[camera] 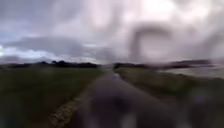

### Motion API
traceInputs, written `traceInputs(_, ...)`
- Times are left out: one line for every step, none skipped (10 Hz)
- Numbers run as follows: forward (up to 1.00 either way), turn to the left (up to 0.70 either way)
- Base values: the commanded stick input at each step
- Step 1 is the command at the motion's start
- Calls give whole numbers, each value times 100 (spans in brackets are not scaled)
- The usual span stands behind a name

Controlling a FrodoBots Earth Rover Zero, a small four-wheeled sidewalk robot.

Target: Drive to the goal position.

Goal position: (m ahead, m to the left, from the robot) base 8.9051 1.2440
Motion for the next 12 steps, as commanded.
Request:
traceInputs(70,0)
traceInputs(70,0)
traceInputs(70,0)
traceInputs(70,0)
traceInputs(70,0)
traceInputs(70,0)
traceInputs(70,0)
traceInputs(70,0)
traceInputs(70,0)
traceInputs(70,0)
traceInputs(70,0)
traceInputs(70,0)
